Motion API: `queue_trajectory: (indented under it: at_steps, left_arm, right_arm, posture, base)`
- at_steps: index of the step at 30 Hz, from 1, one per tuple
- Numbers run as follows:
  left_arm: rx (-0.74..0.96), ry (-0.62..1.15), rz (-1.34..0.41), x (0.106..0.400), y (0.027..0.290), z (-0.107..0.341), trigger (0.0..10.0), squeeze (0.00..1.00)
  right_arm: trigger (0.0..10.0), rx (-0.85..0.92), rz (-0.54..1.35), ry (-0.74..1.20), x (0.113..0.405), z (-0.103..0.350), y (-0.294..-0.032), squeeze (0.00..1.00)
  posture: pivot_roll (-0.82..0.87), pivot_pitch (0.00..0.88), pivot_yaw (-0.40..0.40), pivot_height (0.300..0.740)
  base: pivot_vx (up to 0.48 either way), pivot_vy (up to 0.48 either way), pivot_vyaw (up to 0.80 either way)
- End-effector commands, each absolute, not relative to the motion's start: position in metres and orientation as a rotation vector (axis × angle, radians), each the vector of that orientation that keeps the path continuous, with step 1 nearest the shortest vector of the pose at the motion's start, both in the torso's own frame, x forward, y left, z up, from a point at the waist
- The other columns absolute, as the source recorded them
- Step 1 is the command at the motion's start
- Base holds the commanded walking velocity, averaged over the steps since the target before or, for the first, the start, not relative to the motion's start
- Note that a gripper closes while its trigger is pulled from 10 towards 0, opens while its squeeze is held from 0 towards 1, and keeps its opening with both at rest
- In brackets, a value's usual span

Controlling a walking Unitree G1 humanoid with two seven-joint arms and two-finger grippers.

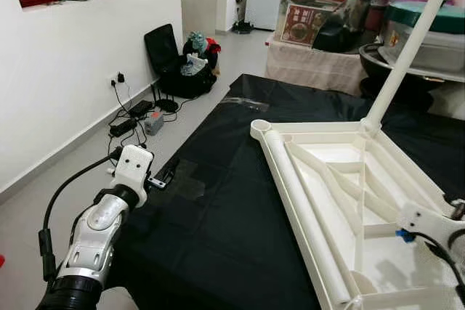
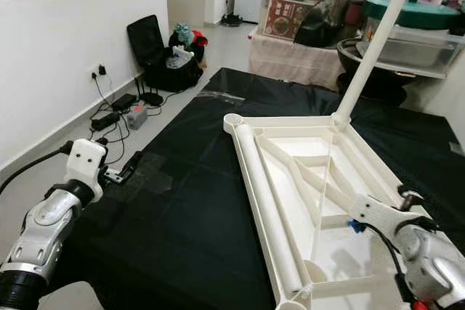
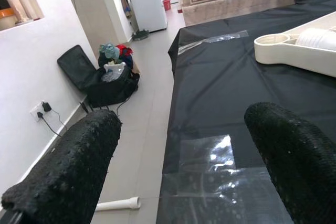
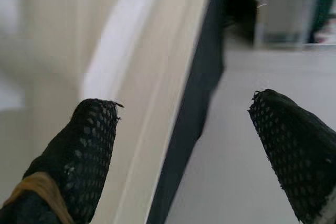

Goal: Building children table

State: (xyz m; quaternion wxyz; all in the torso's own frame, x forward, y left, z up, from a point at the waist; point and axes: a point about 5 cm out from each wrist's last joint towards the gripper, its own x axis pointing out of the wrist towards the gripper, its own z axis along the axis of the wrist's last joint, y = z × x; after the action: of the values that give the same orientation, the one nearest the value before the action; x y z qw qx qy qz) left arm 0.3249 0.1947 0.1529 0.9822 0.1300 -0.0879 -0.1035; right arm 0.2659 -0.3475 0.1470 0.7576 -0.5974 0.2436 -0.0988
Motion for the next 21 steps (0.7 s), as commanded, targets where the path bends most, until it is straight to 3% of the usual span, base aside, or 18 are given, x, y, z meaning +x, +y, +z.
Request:
queue_trajectory:
  at_steps: [1, 6, 9, 10, 11, 12, 13, 14, 15, 16, 18, 21]
  left_arm:
    - [0.271, -0.159, -0.209, 0.326, 0.196, 0.151, 10.0, 0.0]
    - [0.271, -0.158, -0.21, 0.327, 0.194, 0.151, 10.0, 0.0]
    - [0.269, -0.159, -0.206, 0.327, 0.194, 0.152, 10.0, 0.0]
    - [0.269, -0.159, -0.206, 0.327, 0.194, 0.152, 10.0, 0.0]
    - [0.269, -0.158, -0.204, 0.326, 0.194, 0.151, 10.0, 0.0]
    - [0.269, -0.158, -0.204, 0.326, 0.194, 0.151, 10.0, 0.0]
    - [0.269, -0.154, -0.204, 0.326, 0.194, 0.15, 10.0, 0.0]
    - [0.269, -0.154, -0.204, 0.326, 0.194, 0.15, 10.0, 0.0]
    - [0.267, -0.15, -0.202, 0.325, 0.193, 0.148, 10.0, 0.0]
    - [0.267, -0.15, -0.202, 0.325, 0.193, 0.148, 10.0, 0.0]
    - [0.265, -0.144, -0.202, 0.325, 0.19, 0.146, 10.0, 0.0]
    - [0.264, -0.141, -0.203, 0.326, 0.189, 0.145, 10.0, 0.0]
  right_arm:
    - [10.0, -1.305, -0.314, 0.427, 0.273, 0.16, -0.35, 0.53]
    - [10.0, -1.241, -0.386, 0.287, 0.283, 0.175, -0.344, 0.53]
    - [10.0, -0.925, -0.304, 0.27, 0.29, 0.175, -0.328, 0.5]
    - [10.0, -0.925, -0.304, 0.27, 0.29, 0.175, -0.328, 0.5]
    - [10.0, -0.753, -0.255, 0.293, 0.291, 0.172, -0.319, 0.5]
    - [10.0, -0.753, -0.255, 0.293, 0.291, 0.172, -0.319, 0.5]
    - [10.0, -0.432, -0.209, 0.31, 0.291, 0.175, -0.304, 0.49]
    - [10.0, -0.432, -0.209, 0.31, 0.291, 0.175, -0.304, 0.49]
    - [10.0, -0.164, -0.135, 0.336, 0.287, 0.177, -0.29, 0.49]
    - [10.0, -0.164, -0.135, 0.336, 0.287, 0.177, -0.29, 0.49]
    - [10.0, 0.077, -0.067, 0.4, 0.274, 0.175, -0.279, 0.49]
    - [10.0, 0.097, -0.147, 0.406, 0.268, 0.176, -0.296, 0.5]
  posture:
    - [0.02, 0.0, -0.09, 0.74]
    - [0.02, 0.0, -0.094, 0.74]
    - [0.02, 0.0, -0.091, 0.74]
    - [0.02, 0.0, -0.091, 0.74]
    - [0.02, 0.0, -0.09, 0.74]
    - [0.02, 0.0, -0.09, 0.74]
    - [0.01, 0.0, -0.09, 0.74]
    - [0.01, 0.0, -0.09, 0.74]
    - [0.01, 0.0, -0.087, 0.74]
    - [0.01, 0.0, -0.087, 0.74]
    - [0.0, 0.0, -0.083, 0.74]
    - [-0.01, 0.0, -0.081, 0.74]
  base:
    - [0.0, 0.0, 0.0]
    - [0.0, 0.0, 0.0]
    - [0.0, 0.0, 0.0]
    - [0.0, 0.0, 0.0]
    - [0.0, 0.0, 0.0]
    - [0.0, 0.0, 0.0]
    - [0.0, 0.0, 0.0]
    - [0.0, 0.0, 0.0]
    - [0.0, 0.0, 0.0]
    - [0.0, 0.0, 0.0]
    - [0.0, 0.0, 0.0]
    - [0.0, 0.0, 0.0]
